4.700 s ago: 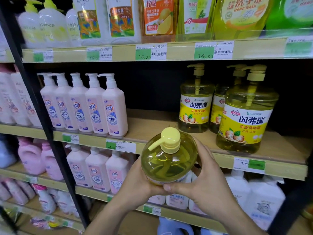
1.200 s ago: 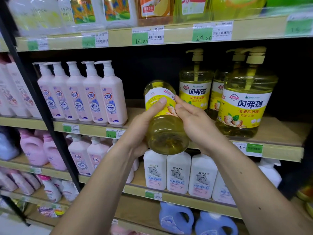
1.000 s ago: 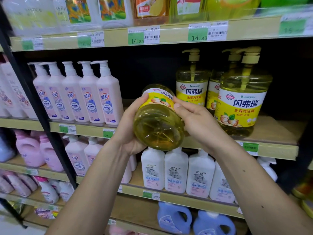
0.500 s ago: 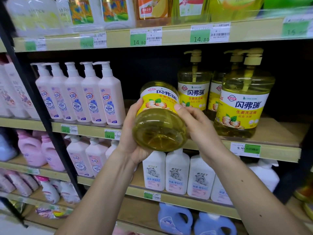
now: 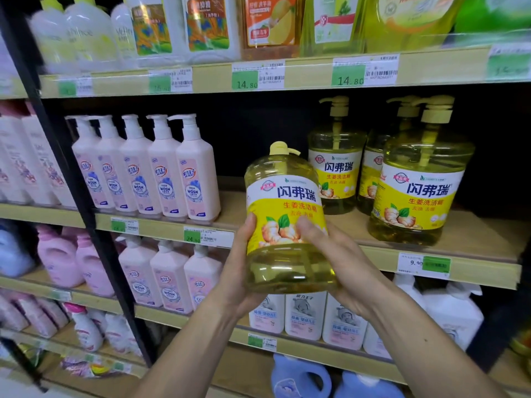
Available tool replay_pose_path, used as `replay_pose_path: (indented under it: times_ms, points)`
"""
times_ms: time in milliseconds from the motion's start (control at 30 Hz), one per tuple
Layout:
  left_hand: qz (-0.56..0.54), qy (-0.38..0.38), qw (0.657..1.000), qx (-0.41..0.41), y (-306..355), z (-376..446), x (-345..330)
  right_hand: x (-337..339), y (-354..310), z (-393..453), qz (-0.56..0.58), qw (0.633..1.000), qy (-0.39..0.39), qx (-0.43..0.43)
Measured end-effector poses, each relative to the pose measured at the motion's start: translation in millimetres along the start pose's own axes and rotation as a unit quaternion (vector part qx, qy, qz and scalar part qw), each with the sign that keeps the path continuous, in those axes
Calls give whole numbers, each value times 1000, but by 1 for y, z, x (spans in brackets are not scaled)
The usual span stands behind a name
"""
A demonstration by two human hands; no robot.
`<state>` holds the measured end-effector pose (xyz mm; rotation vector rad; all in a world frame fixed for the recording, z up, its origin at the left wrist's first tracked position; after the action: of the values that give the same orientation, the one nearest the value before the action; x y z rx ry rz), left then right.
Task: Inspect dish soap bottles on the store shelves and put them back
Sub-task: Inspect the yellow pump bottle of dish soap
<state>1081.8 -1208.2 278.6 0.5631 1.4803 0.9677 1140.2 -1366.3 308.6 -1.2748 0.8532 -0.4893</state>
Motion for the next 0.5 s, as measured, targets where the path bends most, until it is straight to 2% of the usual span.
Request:
replay_pose_path:
  times_ms: [233,500]
  points:
    - [57,-19,998,-26,-1,-5,9,16,11,-1,-39,996,-16,80]
    - [183,-19,979,-82,3,-2,16,24,21,2,-60,985,34,157]
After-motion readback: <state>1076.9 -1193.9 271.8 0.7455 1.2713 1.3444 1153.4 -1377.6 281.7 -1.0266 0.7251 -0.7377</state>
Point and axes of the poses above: each hand's wrist, its own z-axis towards the middle knuckle, its own x-axis out of the back of the hand, y = z × x, the point moved 1 cm from there along z, towards the middle knuckle, and after that the axes turned 9 degrees about y, right-handed, at the moved point
